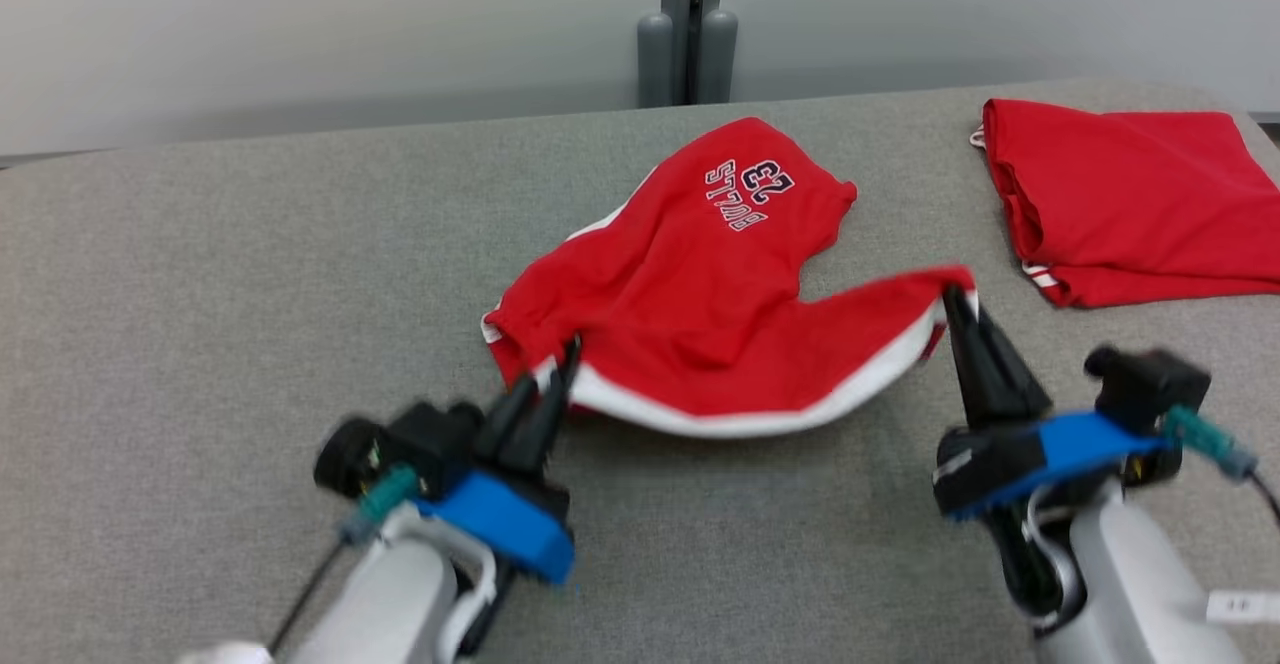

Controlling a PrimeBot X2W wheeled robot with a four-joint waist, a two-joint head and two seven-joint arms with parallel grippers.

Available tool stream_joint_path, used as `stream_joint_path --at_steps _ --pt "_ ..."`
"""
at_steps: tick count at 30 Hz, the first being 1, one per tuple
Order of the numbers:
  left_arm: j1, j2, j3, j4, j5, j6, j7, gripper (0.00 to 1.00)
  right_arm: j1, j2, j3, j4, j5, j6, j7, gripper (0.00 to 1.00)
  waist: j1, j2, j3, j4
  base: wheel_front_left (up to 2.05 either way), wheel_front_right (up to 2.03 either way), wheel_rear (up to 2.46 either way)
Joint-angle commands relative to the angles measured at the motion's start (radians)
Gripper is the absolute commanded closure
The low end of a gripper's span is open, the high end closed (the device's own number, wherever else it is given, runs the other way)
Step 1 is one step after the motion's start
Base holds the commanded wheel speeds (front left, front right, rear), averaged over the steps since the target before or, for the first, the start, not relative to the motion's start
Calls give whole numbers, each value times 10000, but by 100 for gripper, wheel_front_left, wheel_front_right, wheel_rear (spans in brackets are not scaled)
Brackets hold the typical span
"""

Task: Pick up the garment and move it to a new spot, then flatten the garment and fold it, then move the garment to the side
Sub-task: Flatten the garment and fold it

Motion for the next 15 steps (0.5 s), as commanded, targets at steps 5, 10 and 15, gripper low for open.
stream_joint_path --at_steps 5,10,15 --pt "-2168 363 508 -323 -271 -81 506 100 -2002 -20 112 -404 241 4 692 100 0 0 712 0 0 0 0" --pt "-4857 774 867 -161 -439 -128 1081 100 -4836 -19 83 167 495 4 1211 100 0 0 1755 -115 0 0 0" --pt "-7577 858 1153 383 -841 -160 1418 100 -7815 17 -183 1227 745 4 1306 100 0 0 2758 -162 0 0 0"
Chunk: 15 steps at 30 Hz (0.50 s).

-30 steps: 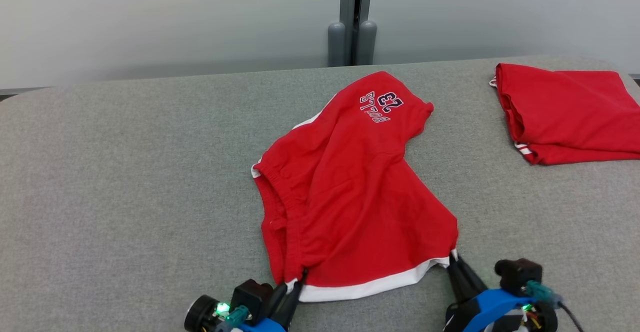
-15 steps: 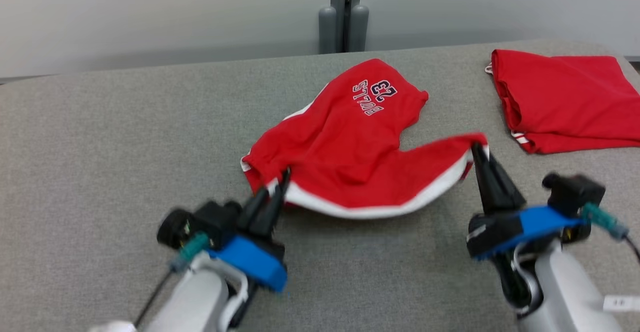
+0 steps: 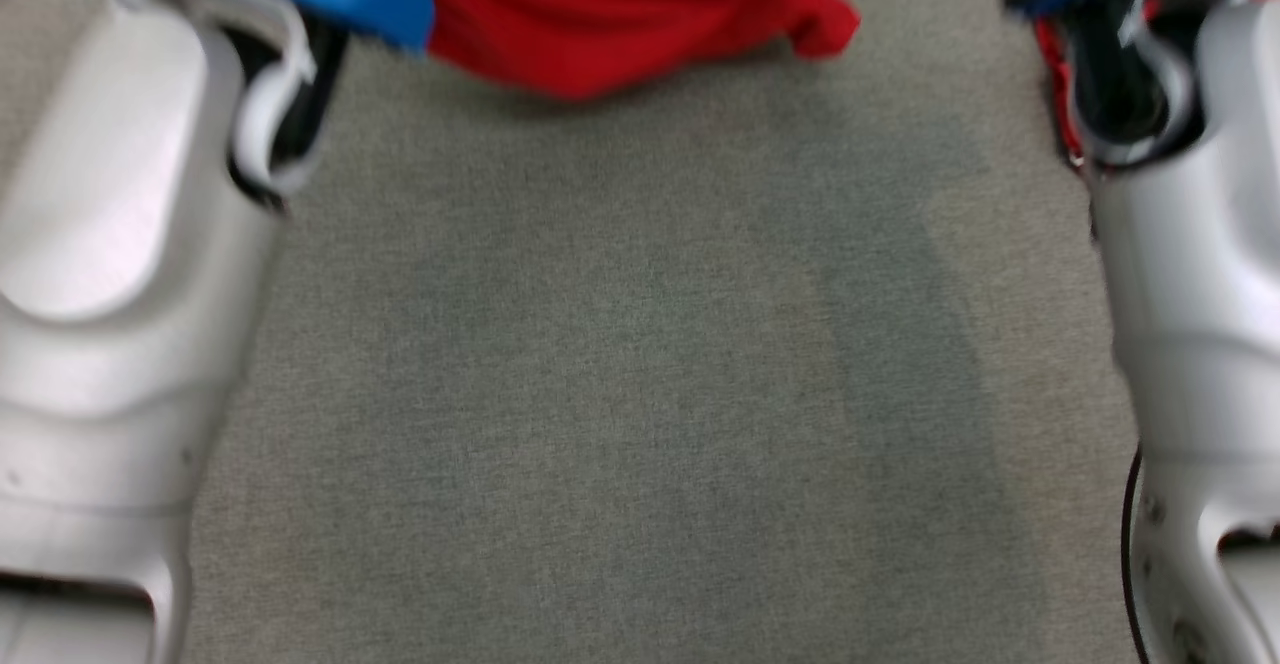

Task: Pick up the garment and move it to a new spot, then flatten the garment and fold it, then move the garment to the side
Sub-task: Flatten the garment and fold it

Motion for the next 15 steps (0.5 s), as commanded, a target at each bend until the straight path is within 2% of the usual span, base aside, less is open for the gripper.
stream_joint_path --at_steps 1,8,12,15 --pt "-720 77 -75 154 72 -58 13 100 -761 2 -112 272 58 5 -52 100 -3 0 464 233 0 0 0" --pt "-3766 153 -404 1496 -130 -46 -479 100 -3777 -90 -456 1752 289 5 -426 100 -3 0 1196 284 0 0 0" --pt "-4525 153 -734 2051 -322 -48 -824 100 -4545 -100 -292 2418 449 5 -706 100 -3 0 1312 280 0 0 0" --pt "-4452 146 -974 2361 -581 -49 -1064 100 -4474 -99 35 2812 629 5 -889 100 -3 0 1307 330 0 0 0"
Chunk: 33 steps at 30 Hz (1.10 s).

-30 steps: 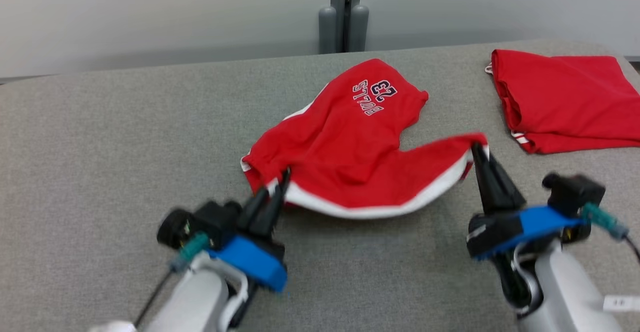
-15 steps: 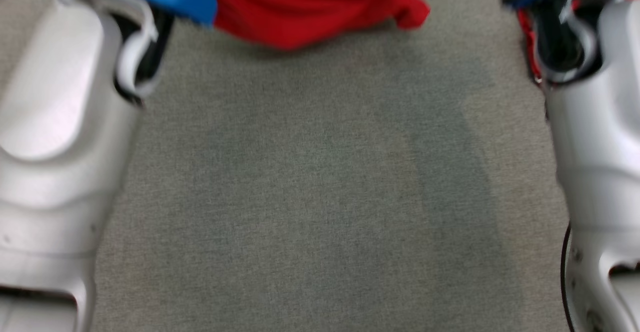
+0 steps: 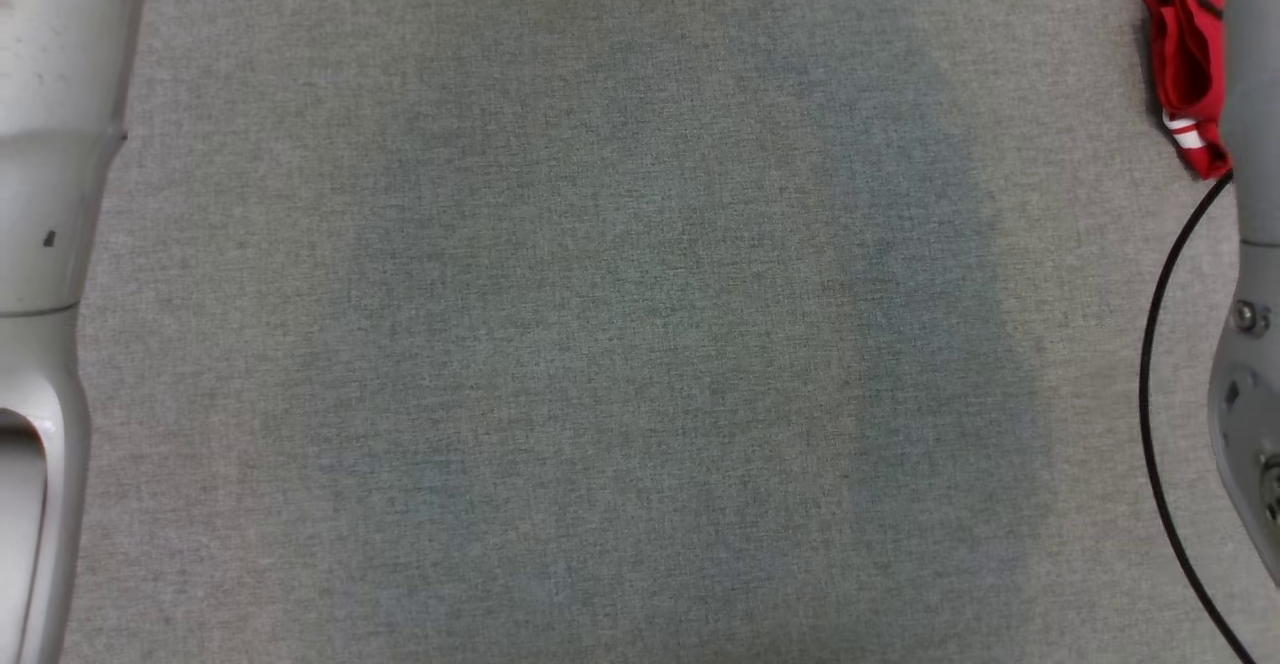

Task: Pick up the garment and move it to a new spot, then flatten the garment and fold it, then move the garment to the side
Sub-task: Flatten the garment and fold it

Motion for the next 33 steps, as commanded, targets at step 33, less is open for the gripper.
stream_joint_path --at_steps 33 --pt "13075 -117 -323 -4053 347 1373 -611 100 12198 -1075 1723 -2602 2766 6 -1124 100 -3 0 -2851 178 0 0 0"
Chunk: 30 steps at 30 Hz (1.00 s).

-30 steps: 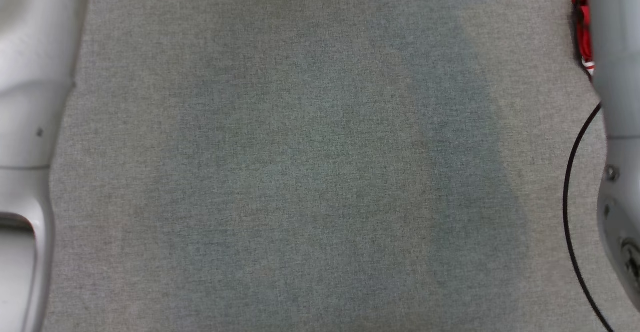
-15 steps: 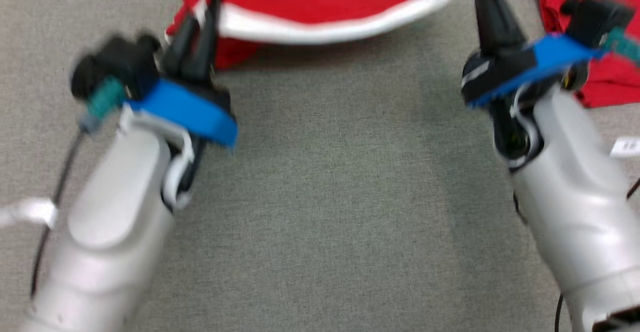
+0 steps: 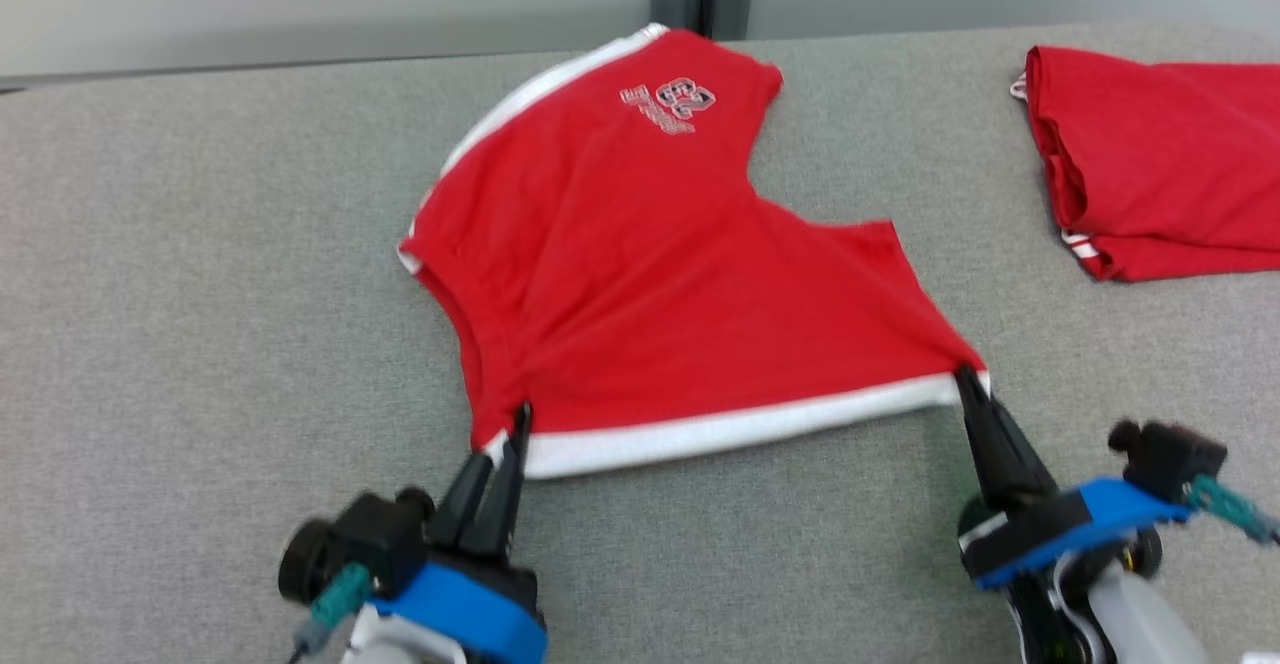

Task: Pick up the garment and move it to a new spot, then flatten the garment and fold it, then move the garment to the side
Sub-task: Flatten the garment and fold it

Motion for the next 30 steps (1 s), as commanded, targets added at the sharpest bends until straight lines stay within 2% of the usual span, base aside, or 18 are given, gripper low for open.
stream_joint_path --at_steps 1,8,14,21,30 --pt "234 39 -27 -87 72 77 -41 100 422 -31 -115 -208 -10 4 72 100 3 0 -136 -28 0 0 0" --pt "1589 155 -339 -768 130 147 -42 100 2982 452 -1195 -2402 -551 6 1032 100 3 0 -571 121 0 0 0" --pt "1844 191 -427 -1027 22 201 14 100 4018 1067 -2111 -4072 -1251 6 2180 100 3 0 -689 179 0 0 0" --pt "1489 63 -394 -1069 -66 134 8 100 3369 1414 -2708 -4727 -1599 6 2886 100 3 0 -645 269 0 0 0" --pt "453 -334 -337 -984 -39 -90 -17 100 979 1318 -2761 -4063 -2082 6 3337 100 3 0 -51 663 0 0 0"
